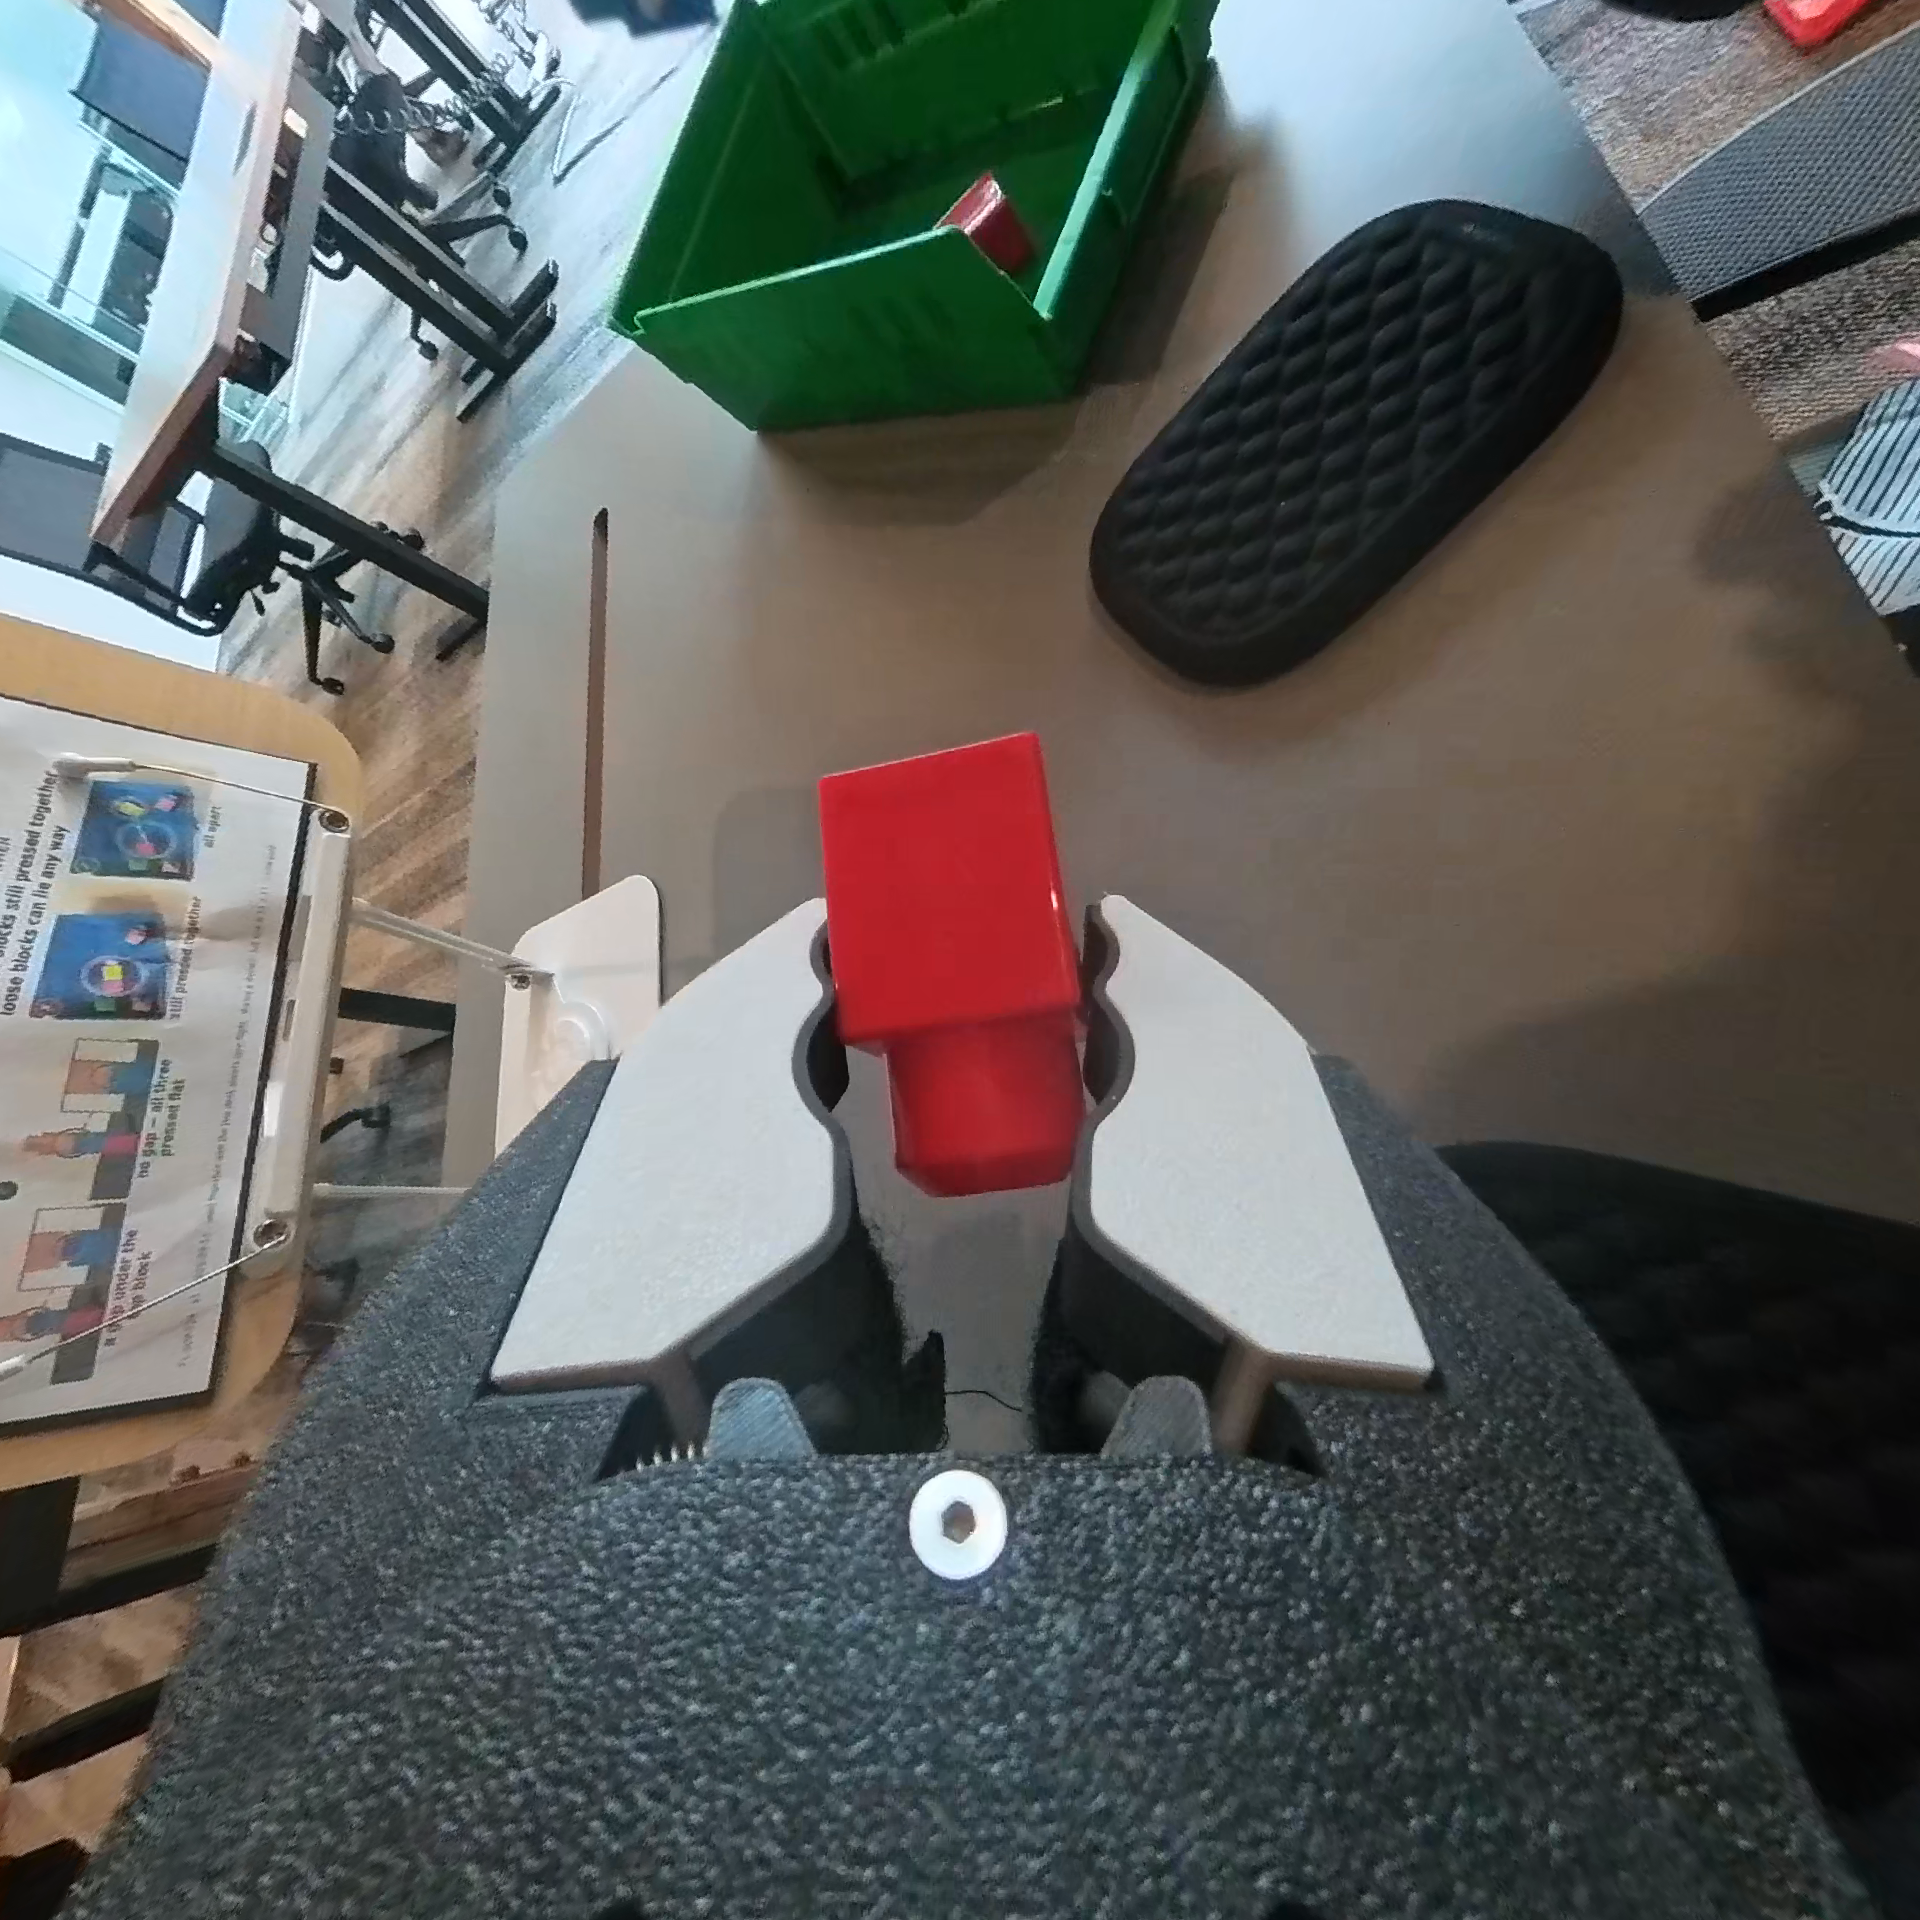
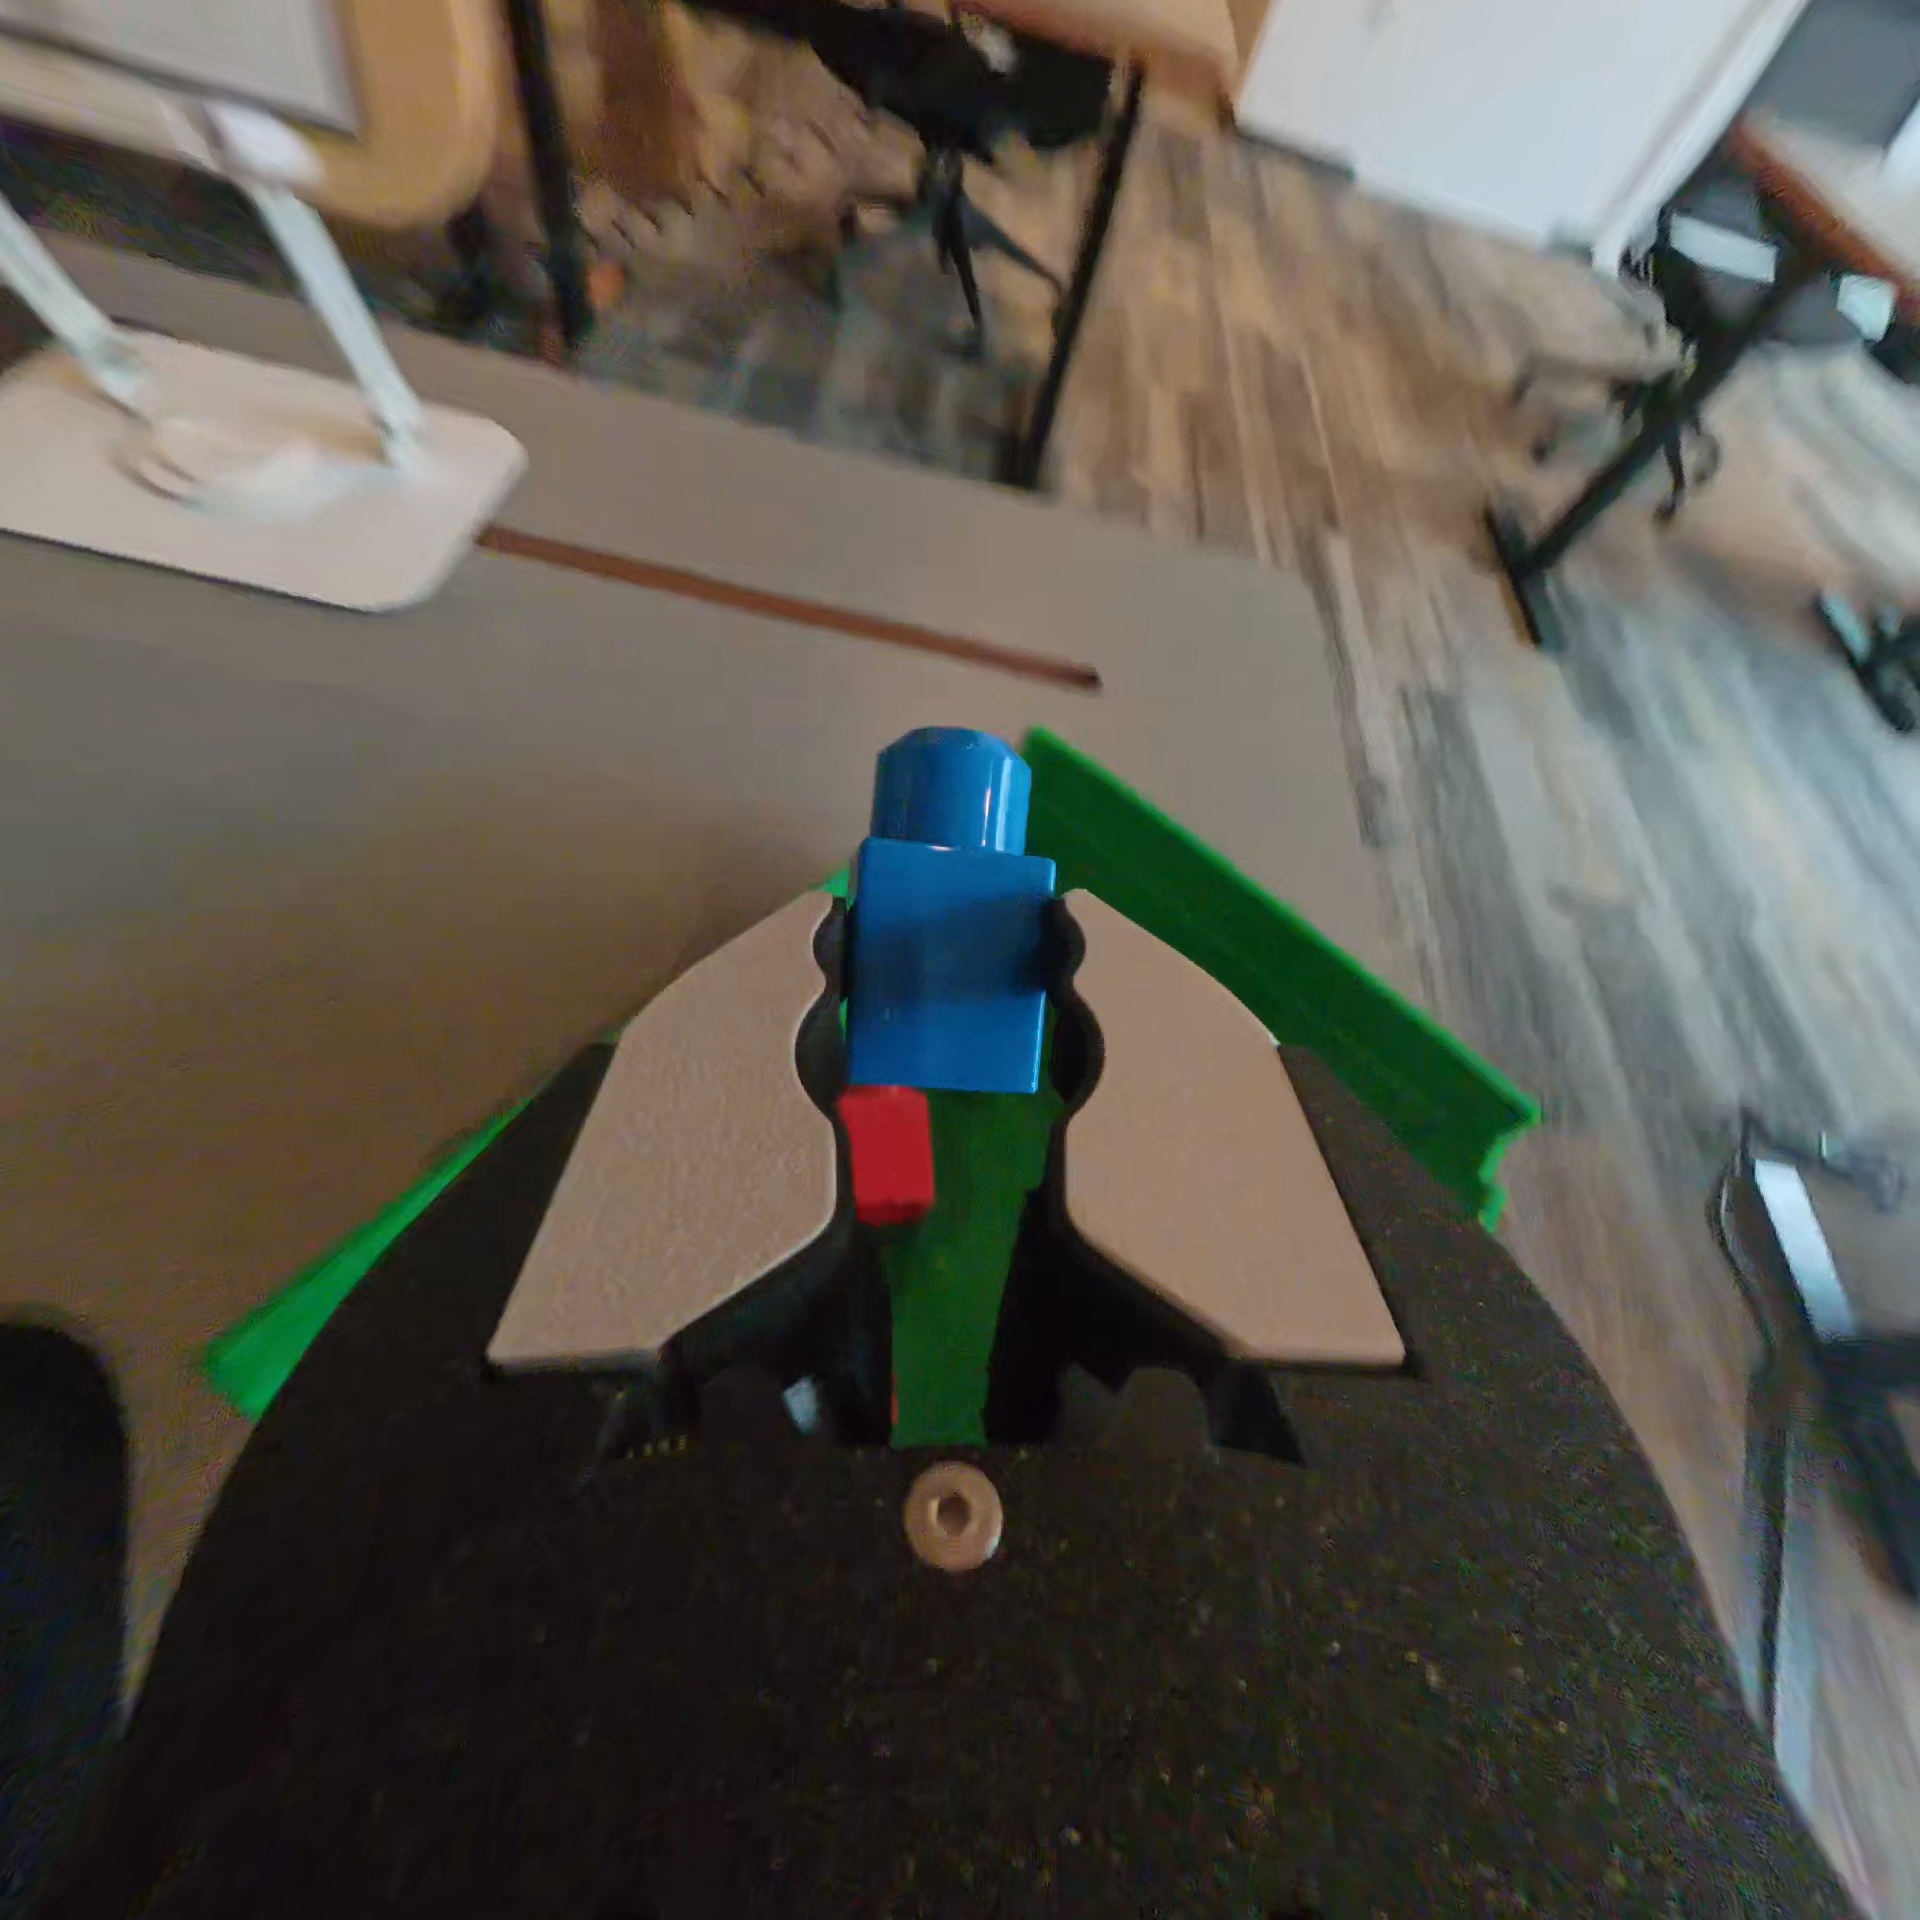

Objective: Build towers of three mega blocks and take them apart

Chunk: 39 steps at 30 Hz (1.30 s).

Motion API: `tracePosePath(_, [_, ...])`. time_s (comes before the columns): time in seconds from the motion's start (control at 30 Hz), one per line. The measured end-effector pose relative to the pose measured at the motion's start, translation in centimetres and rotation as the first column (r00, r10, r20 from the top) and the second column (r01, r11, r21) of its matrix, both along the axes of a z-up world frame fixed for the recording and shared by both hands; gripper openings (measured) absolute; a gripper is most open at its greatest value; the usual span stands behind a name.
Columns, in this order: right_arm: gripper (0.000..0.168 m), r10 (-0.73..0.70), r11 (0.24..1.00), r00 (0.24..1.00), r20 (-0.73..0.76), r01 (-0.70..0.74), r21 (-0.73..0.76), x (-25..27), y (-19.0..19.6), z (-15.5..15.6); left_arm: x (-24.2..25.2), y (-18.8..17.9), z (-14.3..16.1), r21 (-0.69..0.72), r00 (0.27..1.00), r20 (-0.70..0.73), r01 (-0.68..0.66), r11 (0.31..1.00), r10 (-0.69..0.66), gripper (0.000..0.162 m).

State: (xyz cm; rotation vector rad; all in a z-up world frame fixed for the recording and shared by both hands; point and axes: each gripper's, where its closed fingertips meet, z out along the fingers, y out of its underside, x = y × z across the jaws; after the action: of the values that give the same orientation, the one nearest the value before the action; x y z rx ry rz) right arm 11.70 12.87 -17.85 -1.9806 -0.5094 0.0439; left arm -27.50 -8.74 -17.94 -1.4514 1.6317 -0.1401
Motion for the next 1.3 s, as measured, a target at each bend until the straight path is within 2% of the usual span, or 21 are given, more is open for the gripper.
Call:
tracePosePath(0.2, [0.036,-0.109,0.943,0.992,0.061,0.123,-0.309,4.1,2.5,-9.3,-0.1,0.1,0.1,0.008,1.000,0.002,-0.004,1.000,0.004,0.043])
tracePosePath(0.37, [0.036,-0.108,0.865,0.986,0.130,0.157,-0.477,5.2,3.4,-13.9,-0.2,0.3,-0.1,0.005,1.000,-0.006,-0.013,1.000,0.013,0.043])
tracePosePath(0.57, [0.036,-0.116,0.812,0.978,0.173,0.194,-0.551,6.3,4.0,-16.5,-0.5,0.6,-0.3,0.008,1.000,-0.013,-0.023,1.000,0.023,0.043])
tracePosePath(0.83, [0.038,-0.105,0.800,0.974,0.202,0.203,-0.564,6.4,4.1,-17.3,-0.6,0.8,-0.5,0.004,0.999,-0.016,-0.029,1.000,0.029,0.043])
tracePosePath(0.97, [0.059,-0.122,0.823,0.963,0.241,0.234,-0.518,6.5,4.1,-15.8,-0.6,0.9,-0.6,0.000,0.999,-0.018,-0.031,1.000,0.031,0.043])
tracePosePath(1.07, [0.071,-0.154,0.871,0.944,0.293,0.269,-0.410,6.1,3.8,-12.1,-0.5,0.9,-0.7,-0.001,0.999,-0.016,-0.029,1.000,0.029,0.043])
tracePosePath(1.1, [0.075,-0.139,0.905,0.948,0.287,0.239,-0.353,5.0,3.6,-10.2,-0.5,0.9,-0.8,-0.004,1.000,-0.016,-0.027,1.000,0.027,0.043])
tracePosePath(1.2, [0.083,0.021,0.990,0.977,0.210,0.010,-0.143,-2.0,1.9,-3.9,-0.4,0.9,-1.0,-0.016,1.000,-0.019,-0.024,1.000,0.024,0.043])
tracePosePath(1.23, [0.084,0.125,0.991,0.975,0.186,-0.113,-0.072,-5.3,0.7,-2.0,-0.4,0.9,-1.1,-0.017,1.000,-0.021,-0.024,1.000,0.023,0.043])
tracePosePath(1.3, [0.084,0.357,0.928,0.919,0.164,-0.370,0.052,-12.2,-2.8,1.3,-0.3,0.9,-1.1,-0.020,1.000,-0.019,-0.019,1.000,0.019,0.043])
